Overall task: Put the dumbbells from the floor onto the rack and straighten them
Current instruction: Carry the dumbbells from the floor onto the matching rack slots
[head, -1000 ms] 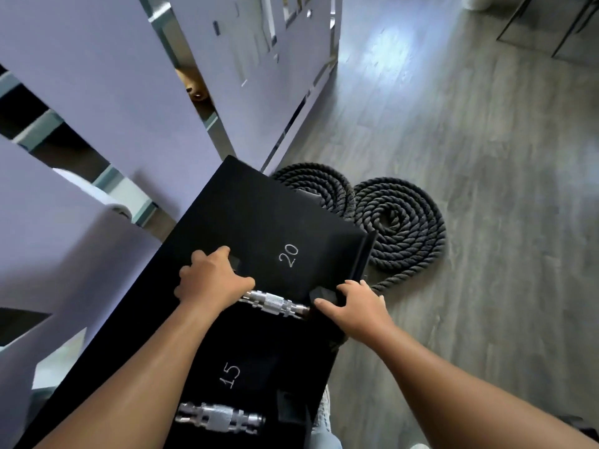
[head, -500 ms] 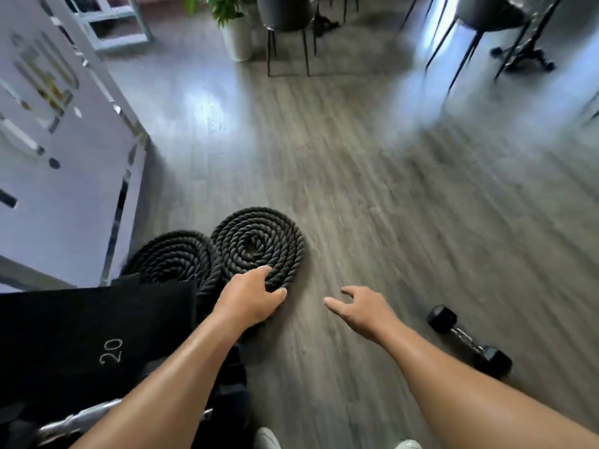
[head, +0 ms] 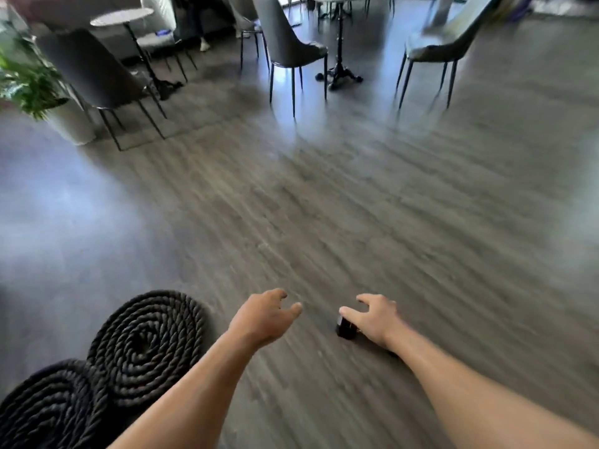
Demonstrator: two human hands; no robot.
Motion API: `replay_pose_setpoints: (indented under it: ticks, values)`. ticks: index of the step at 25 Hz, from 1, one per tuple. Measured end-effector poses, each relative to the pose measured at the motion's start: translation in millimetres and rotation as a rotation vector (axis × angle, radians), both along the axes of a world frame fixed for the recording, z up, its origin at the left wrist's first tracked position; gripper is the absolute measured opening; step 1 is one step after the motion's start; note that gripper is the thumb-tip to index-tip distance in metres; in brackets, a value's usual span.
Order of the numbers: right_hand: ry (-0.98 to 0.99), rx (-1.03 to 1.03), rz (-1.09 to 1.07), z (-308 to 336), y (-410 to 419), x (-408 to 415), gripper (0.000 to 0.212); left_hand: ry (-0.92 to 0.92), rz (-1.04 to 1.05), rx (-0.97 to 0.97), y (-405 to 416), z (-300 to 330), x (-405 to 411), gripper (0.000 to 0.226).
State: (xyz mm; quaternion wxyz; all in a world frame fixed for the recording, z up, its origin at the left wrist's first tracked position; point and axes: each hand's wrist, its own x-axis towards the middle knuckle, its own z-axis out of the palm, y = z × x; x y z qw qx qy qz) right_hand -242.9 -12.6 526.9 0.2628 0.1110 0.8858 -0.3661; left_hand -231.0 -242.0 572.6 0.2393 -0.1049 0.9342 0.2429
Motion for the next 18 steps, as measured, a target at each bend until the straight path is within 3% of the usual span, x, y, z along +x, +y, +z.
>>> replay_pose_setpoints:
  ticks: [10, 15, 18]
  values:
    - [-0.12, 0.155, -0.289, -82.5, 128.6, -69.1, 0.067, -0.145, -0.244, 0.033, 125.3, -117.1, -151.2, 0.055]
    - [-0.209, 0.114, -0.374, -216.4, 164.0, -97.3, 0.054, -0.237, -0.253, -0.022, 164.8, -253.3, -190.8, 0.05]
    - [-0.235, 0.092, -0.35, -309.0, 174.6, -102.7, 0.022, -0.291, -0.216, -0.027, 175.3, -348.9, -196.4, 0.045]
